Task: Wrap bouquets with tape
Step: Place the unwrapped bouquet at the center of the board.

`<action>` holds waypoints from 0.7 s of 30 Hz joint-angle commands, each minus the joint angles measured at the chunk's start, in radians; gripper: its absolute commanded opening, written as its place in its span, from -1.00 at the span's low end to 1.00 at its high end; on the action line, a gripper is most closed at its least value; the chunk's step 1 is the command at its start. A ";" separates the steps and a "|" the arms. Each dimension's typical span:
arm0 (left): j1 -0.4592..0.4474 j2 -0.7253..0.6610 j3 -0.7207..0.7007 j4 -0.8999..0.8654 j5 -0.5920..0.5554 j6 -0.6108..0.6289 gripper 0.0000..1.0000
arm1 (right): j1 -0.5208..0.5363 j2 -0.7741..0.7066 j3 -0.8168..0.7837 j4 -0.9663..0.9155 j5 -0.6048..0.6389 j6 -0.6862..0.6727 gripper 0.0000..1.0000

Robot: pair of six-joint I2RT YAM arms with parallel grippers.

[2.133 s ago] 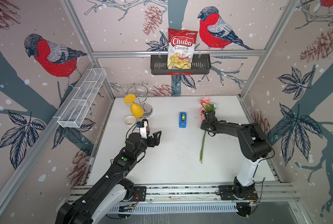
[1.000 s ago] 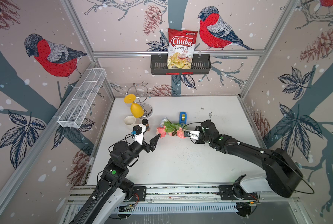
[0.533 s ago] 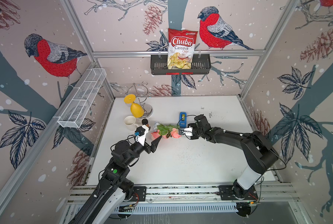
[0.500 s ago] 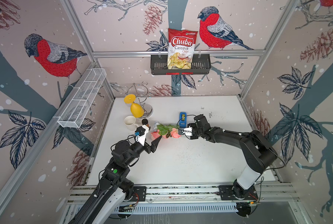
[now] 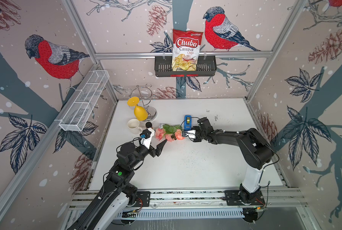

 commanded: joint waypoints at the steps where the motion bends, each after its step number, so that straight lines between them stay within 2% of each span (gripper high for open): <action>1: 0.000 0.002 0.004 0.028 0.004 0.009 0.69 | 0.000 0.028 0.022 0.040 -0.013 0.016 -0.65; 8: 0.000 0.010 0.008 0.023 -0.006 0.014 0.72 | 0.001 0.002 0.016 0.085 0.020 0.049 -0.60; 14: 0.000 0.095 0.067 -0.042 0.054 0.070 0.77 | -0.007 -0.195 -0.104 0.129 0.056 0.120 -0.23; 16: -0.002 0.149 0.107 -0.073 0.066 0.087 0.78 | -0.014 -0.276 -0.157 0.150 0.062 0.163 -0.02; 19: -0.028 0.254 0.175 -0.113 0.084 0.163 0.73 | -0.041 -0.404 -0.250 0.259 0.083 0.278 0.04; 21: -0.091 0.351 0.238 -0.155 0.044 0.269 0.72 | -0.073 -0.479 -0.293 0.342 0.135 0.417 0.09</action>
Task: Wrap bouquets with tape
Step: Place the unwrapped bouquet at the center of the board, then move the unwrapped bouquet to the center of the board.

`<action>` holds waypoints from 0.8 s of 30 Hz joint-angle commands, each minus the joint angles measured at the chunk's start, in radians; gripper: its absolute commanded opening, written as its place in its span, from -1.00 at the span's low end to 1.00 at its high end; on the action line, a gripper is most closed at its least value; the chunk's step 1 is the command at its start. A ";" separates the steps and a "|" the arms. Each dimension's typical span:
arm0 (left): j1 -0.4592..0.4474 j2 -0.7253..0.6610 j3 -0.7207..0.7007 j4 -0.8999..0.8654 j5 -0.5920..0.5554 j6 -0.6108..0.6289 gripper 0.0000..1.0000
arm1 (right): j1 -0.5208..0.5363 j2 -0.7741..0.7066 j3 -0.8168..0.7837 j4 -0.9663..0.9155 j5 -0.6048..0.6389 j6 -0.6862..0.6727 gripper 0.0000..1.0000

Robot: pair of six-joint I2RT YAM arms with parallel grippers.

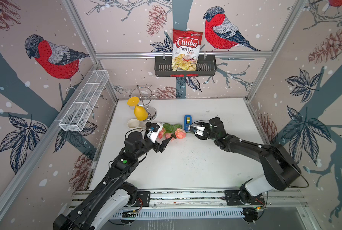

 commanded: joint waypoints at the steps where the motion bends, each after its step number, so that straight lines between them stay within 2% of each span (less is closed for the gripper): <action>1: -0.073 0.118 0.079 -0.079 -0.036 0.191 0.73 | -0.051 -0.093 -0.038 0.161 0.071 0.289 0.14; 3: -0.108 0.219 0.137 -0.080 -0.093 0.230 0.74 | -0.111 -0.128 -0.013 0.146 0.074 0.517 0.30; 6: -0.111 0.350 0.187 -0.001 -0.045 0.194 0.61 | -0.174 -0.128 0.072 0.023 0.109 0.810 0.33; 8: -0.128 0.454 0.264 -0.023 -0.004 0.221 0.56 | -0.209 -0.109 0.130 -0.080 0.138 0.953 0.32; 9: -0.149 0.513 0.315 -0.056 -0.028 0.252 0.55 | -0.222 -0.099 0.144 -0.121 0.165 1.006 0.29; 13: -0.219 0.719 0.475 -0.164 -0.155 0.357 0.49 | -0.269 -0.101 0.098 -0.156 0.246 1.132 0.20; 18: -0.278 0.905 0.603 -0.221 -0.239 0.450 0.39 | -0.367 -0.132 0.007 -0.144 0.165 1.215 0.19; 24: -0.327 1.137 0.813 -0.330 -0.334 0.470 0.24 | -0.441 -0.162 -0.033 -0.167 0.125 1.229 0.19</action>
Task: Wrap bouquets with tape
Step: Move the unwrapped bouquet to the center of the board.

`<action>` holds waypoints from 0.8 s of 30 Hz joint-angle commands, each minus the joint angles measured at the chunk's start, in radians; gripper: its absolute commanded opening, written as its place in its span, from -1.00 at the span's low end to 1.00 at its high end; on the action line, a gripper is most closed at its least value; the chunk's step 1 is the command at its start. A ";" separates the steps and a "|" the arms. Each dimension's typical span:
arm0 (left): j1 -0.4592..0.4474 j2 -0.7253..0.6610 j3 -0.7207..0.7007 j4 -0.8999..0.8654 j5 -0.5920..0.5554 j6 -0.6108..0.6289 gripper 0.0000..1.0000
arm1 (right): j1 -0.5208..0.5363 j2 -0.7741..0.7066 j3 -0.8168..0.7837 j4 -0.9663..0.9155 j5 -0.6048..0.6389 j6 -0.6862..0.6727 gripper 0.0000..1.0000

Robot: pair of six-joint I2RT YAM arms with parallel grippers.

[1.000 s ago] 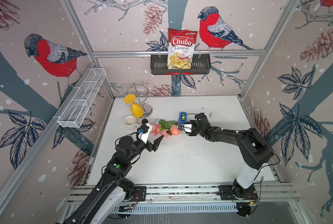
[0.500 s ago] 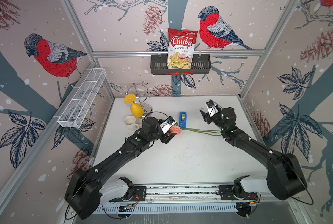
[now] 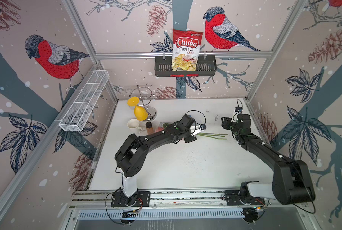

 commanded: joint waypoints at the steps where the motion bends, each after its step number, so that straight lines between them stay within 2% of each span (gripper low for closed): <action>1: -0.022 0.095 0.098 -0.097 -0.075 0.056 0.24 | -0.026 -0.025 -0.018 -0.009 -0.034 0.044 0.19; 5: -0.044 0.220 0.210 -0.138 -0.174 0.110 0.21 | -0.068 -0.070 -0.044 -0.023 -0.031 0.047 0.22; 9: -0.043 0.307 0.307 -0.174 -0.205 0.148 0.17 | -0.123 -0.141 -0.082 -0.029 -0.053 0.072 0.23; 15: -0.045 0.378 0.368 -0.166 -0.277 0.198 0.06 | -0.140 -0.223 -0.131 -0.040 -0.060 0.067 0.24; 19: -0.046 0.409 0.386 -0.221 -0.256 0.241 0.00 | -0.140 -0.235 -0.142 -0.051 -0.056 0.060 0.23; 21: -0.043 0.418 0.383 -0.233 -0.248 0.245 -0.10 | -0.140 -0.236 -0.142 -0.055 -0.056 0.060 0.23; 23: -0.037 0.421 0.381 -0.231 -0.254 0.239 -0.35 | -0.138 -0.237 -0.143 -0.054 -0.059 0.061 0.22; 24: -0.035 0.421 0.381 -0.229 -0.254 0.233 -0.39 | -0.138 -0.238 -0.145 -0.051 -0.061 0.061 0.22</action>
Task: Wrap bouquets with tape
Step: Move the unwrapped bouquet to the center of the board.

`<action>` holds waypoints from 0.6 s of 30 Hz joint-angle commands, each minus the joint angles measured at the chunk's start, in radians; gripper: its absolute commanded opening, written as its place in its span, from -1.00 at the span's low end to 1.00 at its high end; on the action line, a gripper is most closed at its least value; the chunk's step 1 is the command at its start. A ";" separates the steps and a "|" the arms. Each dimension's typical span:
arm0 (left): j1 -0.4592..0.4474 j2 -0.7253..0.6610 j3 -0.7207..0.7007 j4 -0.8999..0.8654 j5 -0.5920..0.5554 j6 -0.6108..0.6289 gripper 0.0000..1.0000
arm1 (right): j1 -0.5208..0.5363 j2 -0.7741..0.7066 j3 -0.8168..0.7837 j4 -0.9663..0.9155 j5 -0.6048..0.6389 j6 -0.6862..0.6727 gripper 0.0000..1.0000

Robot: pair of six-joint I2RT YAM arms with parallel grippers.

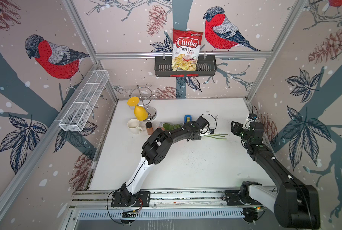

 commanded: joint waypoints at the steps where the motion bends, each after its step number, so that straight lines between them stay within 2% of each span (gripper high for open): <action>1: 0.011 0.017 -0.008 -0.083 0.003 0.005 -0.42 | 0.001 -0.009 -0.005 0.002 -0.010 0.005 0.22; 9: 0.035 -0.032 -0.073 -0.085 0.009 -0.037 -0.84 | 0.028 -0.021 -0.019 0.026 -0.017 -0.015 0.19; 13: 0.053 -0.080 -0.138 -0.057 0.015 -0.061 -0.91 | 0.056 -0.015 -0.021 0.044 -0.022 -0.032 0.19; 18: 0.070 -0.106 -0.184 -0.030 0.035 -0.023 -0.96 | 0.101 0.007 -0.014 0.050 -0.003 -0.046 0.18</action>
